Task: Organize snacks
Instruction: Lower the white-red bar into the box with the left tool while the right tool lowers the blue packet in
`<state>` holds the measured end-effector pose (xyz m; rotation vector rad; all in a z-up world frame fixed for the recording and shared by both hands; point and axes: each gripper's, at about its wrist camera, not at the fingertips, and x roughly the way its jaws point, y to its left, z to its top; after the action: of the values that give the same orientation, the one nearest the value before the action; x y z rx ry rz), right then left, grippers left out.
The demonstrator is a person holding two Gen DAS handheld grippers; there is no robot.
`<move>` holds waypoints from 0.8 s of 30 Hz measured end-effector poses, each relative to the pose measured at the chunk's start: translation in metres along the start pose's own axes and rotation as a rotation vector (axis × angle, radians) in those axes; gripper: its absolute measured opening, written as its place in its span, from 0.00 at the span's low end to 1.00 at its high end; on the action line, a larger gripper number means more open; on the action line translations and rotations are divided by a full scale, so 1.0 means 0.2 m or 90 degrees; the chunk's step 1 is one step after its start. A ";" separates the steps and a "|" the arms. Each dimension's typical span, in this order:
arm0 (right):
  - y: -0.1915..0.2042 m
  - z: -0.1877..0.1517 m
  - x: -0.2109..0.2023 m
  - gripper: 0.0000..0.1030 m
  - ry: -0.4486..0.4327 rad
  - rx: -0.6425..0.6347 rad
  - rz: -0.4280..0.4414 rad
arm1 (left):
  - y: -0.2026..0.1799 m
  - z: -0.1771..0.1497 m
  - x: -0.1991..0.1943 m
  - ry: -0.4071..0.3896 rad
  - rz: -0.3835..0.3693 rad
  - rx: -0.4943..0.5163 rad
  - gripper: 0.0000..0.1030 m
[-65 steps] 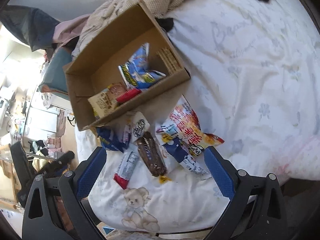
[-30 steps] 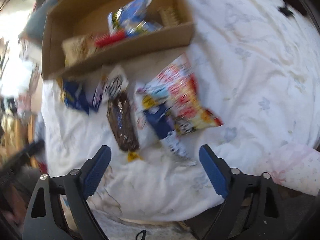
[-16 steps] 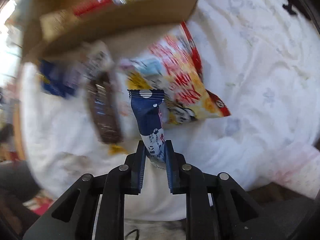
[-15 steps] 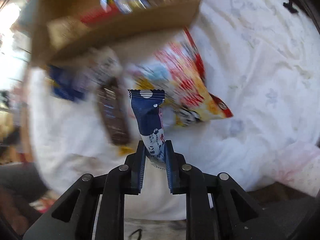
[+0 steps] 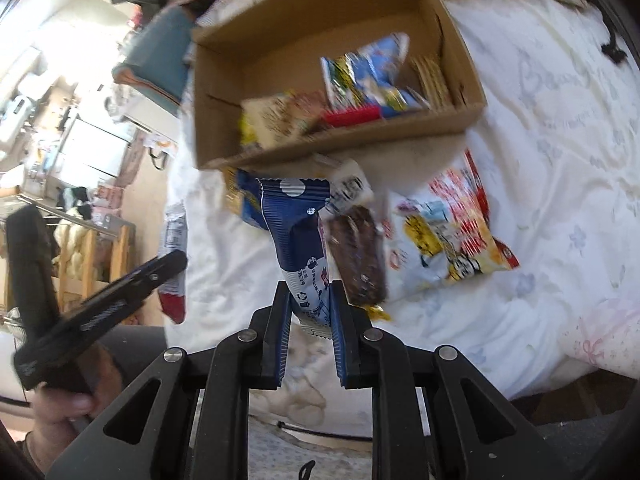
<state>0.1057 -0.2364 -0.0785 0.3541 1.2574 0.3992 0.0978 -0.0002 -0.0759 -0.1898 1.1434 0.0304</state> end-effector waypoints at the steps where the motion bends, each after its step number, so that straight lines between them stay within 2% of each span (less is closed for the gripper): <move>1: 0.02 0.00 -0.02 0.19 -0.017 -0.004 0.007 | 0.00 0.01 -0.02 -0.017 0.013 0.005 0.27; 4: 0.08 0.02 -0.16 0.19 -0.090 -0.028 0.038 | 0.03 0.03 -0.09 -0.072 0.021 -0.009 0.27; 6: 0.10 0.02 -0.22 0.19 -0.120 -0.033 0.053 | 0.03 0.04 -0.12 -0.097 0.034 -0.008 0.27; 10: 0.09 0.05 -0.29 0.19 -0.162 -0.025 0.071 | 0.05 0.06 -0.13 -0.118 0.043 -0.014 0.27; 12: 0.07 0.08 -0.36 0.19 -0.204 -0.016 0.099 | 0.06 0.07 -0.14 -0.124 0.040 -0.020 0.27; 14: 0.10 0.13 -0.40 0.19 -0.239 -0.029 0.105 | 0.05 0.07 -0.16 -0.136 0.036 -0.015 0.27; 18: 0.09 0.23 -0.45 0.19 -0.266 -0.023 0.124 | -0.02 0.13 -0.20 -0.148 0.026 0.004 0.27; 24: 0.06 0.38 -0.46 0.19 -0.298 -0.010 0.123 | -0.09 0.26 -0.28 -0.184 0.016 0.022 0.27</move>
<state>0.1544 -0.2726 0.0264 0.5243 0.7655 0.4583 0.1236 -0.0055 -0.0020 -0.1346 0.8582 0.0580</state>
